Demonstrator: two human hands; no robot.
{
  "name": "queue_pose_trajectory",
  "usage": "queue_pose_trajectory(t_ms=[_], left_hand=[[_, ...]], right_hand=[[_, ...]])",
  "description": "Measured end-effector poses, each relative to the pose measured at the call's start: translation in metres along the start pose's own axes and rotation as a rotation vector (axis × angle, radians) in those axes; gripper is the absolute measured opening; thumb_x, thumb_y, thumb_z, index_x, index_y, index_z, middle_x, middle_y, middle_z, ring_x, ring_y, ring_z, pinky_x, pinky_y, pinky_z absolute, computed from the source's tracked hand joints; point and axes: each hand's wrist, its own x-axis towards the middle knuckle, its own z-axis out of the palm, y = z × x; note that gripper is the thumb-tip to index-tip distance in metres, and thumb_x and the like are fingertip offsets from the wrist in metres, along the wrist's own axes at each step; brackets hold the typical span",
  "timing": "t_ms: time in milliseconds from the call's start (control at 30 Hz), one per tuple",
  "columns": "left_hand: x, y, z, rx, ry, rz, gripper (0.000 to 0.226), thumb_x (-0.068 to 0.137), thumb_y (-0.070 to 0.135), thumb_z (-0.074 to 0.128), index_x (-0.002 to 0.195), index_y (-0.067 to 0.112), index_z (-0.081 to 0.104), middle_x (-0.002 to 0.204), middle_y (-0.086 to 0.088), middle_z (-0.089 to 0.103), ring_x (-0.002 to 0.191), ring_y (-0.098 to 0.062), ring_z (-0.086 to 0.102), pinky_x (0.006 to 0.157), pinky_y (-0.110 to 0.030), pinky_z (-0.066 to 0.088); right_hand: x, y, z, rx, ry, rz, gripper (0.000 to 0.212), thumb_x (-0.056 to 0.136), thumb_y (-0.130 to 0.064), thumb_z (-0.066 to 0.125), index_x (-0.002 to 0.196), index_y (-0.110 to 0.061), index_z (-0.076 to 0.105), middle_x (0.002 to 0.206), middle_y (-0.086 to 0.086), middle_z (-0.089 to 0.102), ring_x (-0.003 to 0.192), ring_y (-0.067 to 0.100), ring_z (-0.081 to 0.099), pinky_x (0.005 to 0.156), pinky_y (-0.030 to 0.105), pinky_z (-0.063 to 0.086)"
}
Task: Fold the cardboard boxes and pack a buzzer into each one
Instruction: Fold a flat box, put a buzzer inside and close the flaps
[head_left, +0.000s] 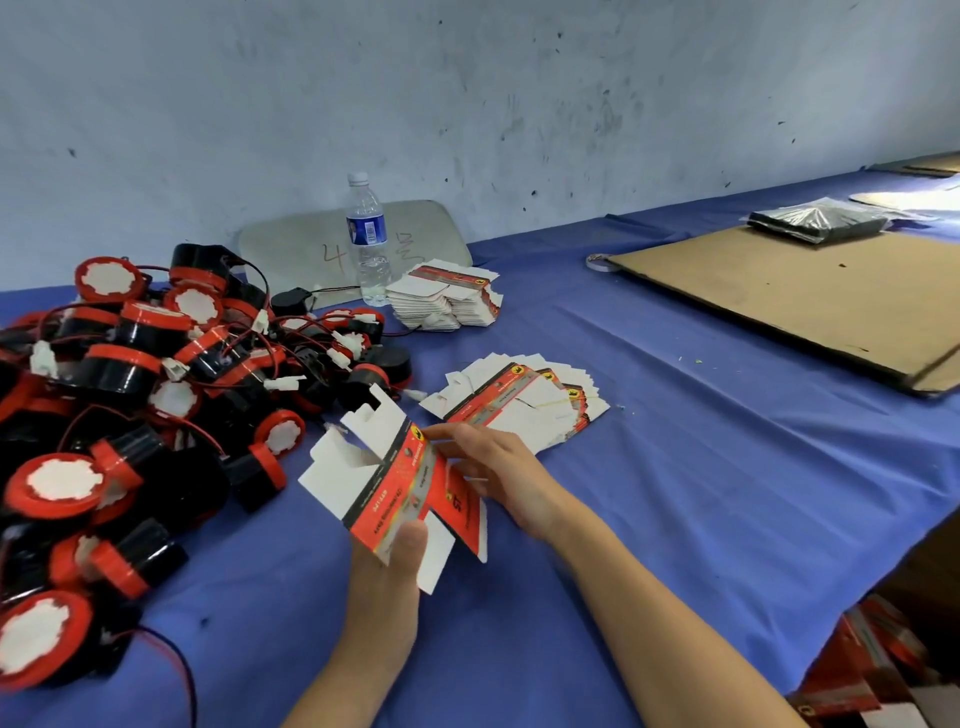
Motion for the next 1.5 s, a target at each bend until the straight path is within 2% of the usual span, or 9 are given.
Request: queue_pose_trajectory(t_ms=[133, 200, 267, 367, 600, 700, 867, 1033, 1500], left_hand=[[0.007, 0.005, 0.004, 0.077, 0.021, 0.090, 0.111, 0.063, 0.061, 0.072, 0.149, 0.011, 0.023, 0.118, 0.018, 0.061, 0.098, 0.006, 0.062, 0.076, -0.010, 0.049], [0.013, 0.007, 0.004, 0.086, 0.058, 0.126, 0.128, 0.055, 0.063, 0.079, 0.152, 0.024, 0.005, 0.131, 0.031, 0.045, 0.108, 0.014, 0.054, 0.081, -0.008, 0.046], [0.017, 0.003, -0.001, 0.100, 0.093, 0.131, 0.126, 0.058, 0.053, 0.086, 0.151, 0.033, 0.002, 0.138, 0.038, 0.036, 0.120, 0.014, 0.047, 0.095, -0.017, 0.046], [0.018, -0.005, -0.008, 0.227, 0.127, 0.134, 0.115, 0.073, 0.008, 0.080, 0.145, 0.054, 0.003, 0.122, 0.055, 0.039, 0.115, 0.015, 0.050, 0.105, -0.041, 0.044], [0.014, 0.003, 0.002, 0.201, 0.155, 0.046, 0.097, 0.061, 0.053, 0.067, 0.131, 0.075, 0.003, 0.134, 0.027, 0.048, 0.120, 0.002, 0.052, 0.097, -0.024, 0.044], [0.011, 0.003, 0.003, 0.134, 0.094, 0.052, 0.093, 0.072, 0.051, 0.066, 0.138, 0.065, 0.002, 0.129, 0.017, 0.053, 0.110, 0.009, 0.055, 0.082, -0.005, 0.044], [0.009, 0.000, 0.008, 0.036, -0.076, 0.029, 0.121, 0.064, 0.043, 0.081, 0.149, 0.045, -0.004, 0.124, 0.045, 0.049, 0.117, 0.009, 0.054, 0.081, -0.008, 0.048], [0.010, 0.000, 0.005, 0.033, -0.118, -0.004, 0.113, 0.058, 0.044, 0.074, 0.143, 0.054, 0.000, 0.144, 0.033, 0.037, 0.123, 0.004, 0.051, 0.079, -0.010, 0.049], [0.004, 0.001, 0.004, 0.121, -0.126, 0.064, 0.096, 0.061, 0.049, 0.074, 0.134, 0.068, 0.015, 0.139, 0.036, 0.042, 0.126, -0.006, 0.052, 0.084, -0.015, 0.050]], right_hand=[[0.000, 0.002, -0.001, 0.127, -0.076, -0.011, 0.051, 0.069, -0.065, 0.059, 0.098, -0.026, 0.074, 0.103, -0.001, 0.072, 0.097, 0.013, 0.066, 0.085, 0.028, 0.049], [-0.003, 0.003, 0.003, 0.151, -0.188, 0.031, 0.076, 0.060, -0.073, 0.069, 0.109, -0.014, 0.071, 0.104, 0.004, 0.071, 0.096, 0.017, 0.066, 0.086, 0.030, 0.051], [-0.007, 0.003, 0.005, 0.170, -0.315, 0.121, 0.107, 0.044, -0.079, 0.075, 0.113, 0.001, 0.062, 0.097, 0.004, 0.071, 0.085, 0.016, 0.067, 0.079, 0.027, 0.053], [-0.013, -0.004, 0.001, 0.271, -0.375, 0.234, 0.095, 0.025, -0.077, 0.081, 0.094, -0.015, 0.059, 0.075, -0.008, 0.074, 0.065, 0.006, 0.069, 0.062, 0.018, 0.055], [-0.009, -0.002, -0.004, 0.630, -0.116, 0.345, 0.070, 0.058, -0.062, 0.067, 0.110, -0.017, 0.058, 0.088, 0.006, 0.076, 0.074, 0.020, 0.073, 0.062, 0.028, 0.059], [-0.008, -0.006, -0.001, 0.591, -0.043, 0.305, 0.066, 0.057, -0.060, 0.065, 0.111, -0.023, 0.058, 0.088, 0.004, 0.075, 0.075, 0.019, 0.073, 0.068, 0.032, 0.060], [-0.014, -0.011, 0.003, 0.424, -0.038, 0.159, 0.058, 0.073, -0.052, 0.066, 0.126, -0.039, 0.047, 0.093, -0.006, 0.075, 0.084, 0.014, 0.073, 0.067, 0.028, 0.058], [-0.020, -0.020, 0.016, 0.250, -0.044, -0.038, 0.030, 0.083, -0.042, 0.057, 0.100, -0.066, 0.061, 0.103, -0.019, 0.071, 0.099, 0.009, 0.069, 0.079, 0.022, 0.054], [-0.020, -0.023, 0.009, 0.040, 0.060, -0.141, 0.021, 0.083, -0.048, 0.054, 0.082, -0.032, 0.067, 0.082, -0.007, 0.071, 0.080, 0.014, 0.070, 0.071, 0.023, 0.055]])
